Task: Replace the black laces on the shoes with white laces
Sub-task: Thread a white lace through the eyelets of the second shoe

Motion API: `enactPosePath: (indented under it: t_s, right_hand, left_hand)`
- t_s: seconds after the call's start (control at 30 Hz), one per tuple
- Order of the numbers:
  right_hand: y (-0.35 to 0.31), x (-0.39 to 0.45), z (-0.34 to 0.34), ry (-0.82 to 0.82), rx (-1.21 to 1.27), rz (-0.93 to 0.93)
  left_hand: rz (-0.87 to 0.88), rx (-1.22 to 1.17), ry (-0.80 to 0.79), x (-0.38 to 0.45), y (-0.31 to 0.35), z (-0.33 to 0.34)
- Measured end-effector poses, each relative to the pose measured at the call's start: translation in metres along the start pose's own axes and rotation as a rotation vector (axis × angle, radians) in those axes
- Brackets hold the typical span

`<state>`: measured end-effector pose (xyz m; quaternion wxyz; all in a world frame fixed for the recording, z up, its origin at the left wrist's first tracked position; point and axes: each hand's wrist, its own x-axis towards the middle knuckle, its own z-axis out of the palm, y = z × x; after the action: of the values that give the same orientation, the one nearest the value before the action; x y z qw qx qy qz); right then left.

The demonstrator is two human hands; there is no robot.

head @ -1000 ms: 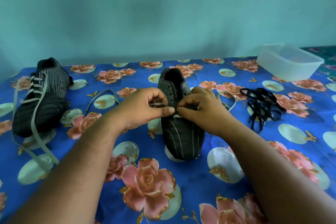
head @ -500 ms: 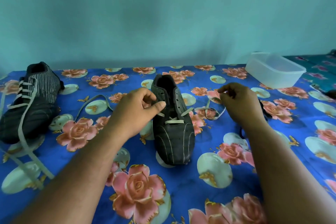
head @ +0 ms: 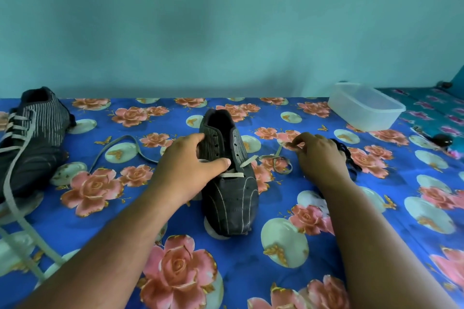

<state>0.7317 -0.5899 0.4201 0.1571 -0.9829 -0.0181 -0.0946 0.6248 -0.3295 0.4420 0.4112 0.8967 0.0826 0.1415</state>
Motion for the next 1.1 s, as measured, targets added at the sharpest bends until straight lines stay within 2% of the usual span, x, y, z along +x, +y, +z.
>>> enactPosePath:
  t_s: [0.27,0.4,0.57,0.67,0.73,0.77,0.87,0.97,1.1]
  right_hand:
    - [0.007,-0.008,-0.033,-0.123,-0.132,0.013]
    - [0.006,-0.011,-0.037,-0.256,-0.258,-0.022]
    - [0.003,-0.012,-0.033,-0.221,-0.254,-0.024]
    - [-0.006,-0.014,-0.026,-0.051,-0.062,-0.116]
    - [-0.025,-0.023,-0.022,0.101,0.218,-0.248]
    - [-0.037,-0.030,-0.021,0.124,0.378,-0.303]
    - [-0.069,-0.047,-0.016,0.073,0.598,-0.423]
    - [-0.082,-0.052,-0.011,0.035,0.613,-0.445]
    - [-0.081,-0.051,-0.008,-0.028,0.613,-0.381]
  left_hand:
    - [0.041,0.011,0.031,-0.002,0.003,-0.002]
    - [0.057,0.031,0.024,-0.003,0.003,-0.002]
    - [0.040,0.006,-0.039,-0.001,0.000,-0.001]
    - [0.032,-0.002,-0.034,-0.001,0.000,-0.001]
    - [0.020,-0.020,-0.032,-0.001,0.002,-0.002]
    - [0.012,-0.024,-0.041,-0.001,0.003,-0.003]
    - [-0.005,-0.052,-0.057,-0.001,0.003,-0.004]
    - [0.009,-0.082,-0.094,-0.005,0.008,-0.005]
    - [0.021,-0.073,-0.109,-0.007,0.012,-0.004]
